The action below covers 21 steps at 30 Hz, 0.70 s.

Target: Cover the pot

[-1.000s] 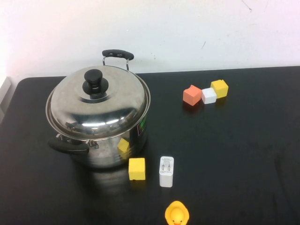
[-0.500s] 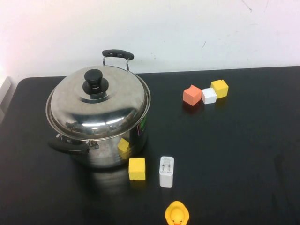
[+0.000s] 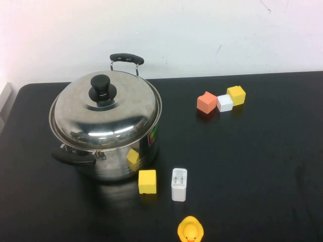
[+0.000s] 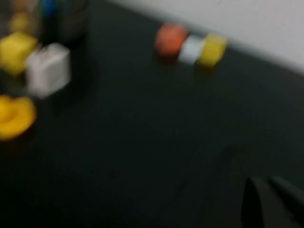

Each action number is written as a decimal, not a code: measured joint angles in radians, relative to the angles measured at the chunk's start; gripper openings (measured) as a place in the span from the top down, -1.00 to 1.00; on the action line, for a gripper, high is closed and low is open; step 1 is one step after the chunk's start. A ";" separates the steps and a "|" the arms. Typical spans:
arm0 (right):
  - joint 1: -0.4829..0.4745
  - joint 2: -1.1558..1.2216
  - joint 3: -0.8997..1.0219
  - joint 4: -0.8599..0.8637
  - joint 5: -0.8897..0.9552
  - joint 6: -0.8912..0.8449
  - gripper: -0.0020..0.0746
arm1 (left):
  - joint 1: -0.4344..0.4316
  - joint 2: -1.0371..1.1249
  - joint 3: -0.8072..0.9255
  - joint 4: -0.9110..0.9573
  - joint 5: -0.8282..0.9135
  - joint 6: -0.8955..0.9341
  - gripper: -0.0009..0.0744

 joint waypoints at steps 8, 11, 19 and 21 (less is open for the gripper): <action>-0.103 -0.132 0.099 0.158 0.062 -0.133 0.95 | 0.000 0.000 0.000 0.000 0.000 0.000 0.98; -0.187 -0.176 0.142 0.179 0.002 -0.135 0.95 | 0.000 0.000 0.000 0.000 0.000 0.000 0.98; -0.456 -0.191 0.196 0.124 -0.065 -0.134 0.95 | 0.000 0.000 0.000 0.000 0.000 0.000 0.98; -0.490 -0.191 0.202 0.103 -0.073 -0.106 0.95 | 0.000 0.000 0.000 0.000 0.000 0.000 0.98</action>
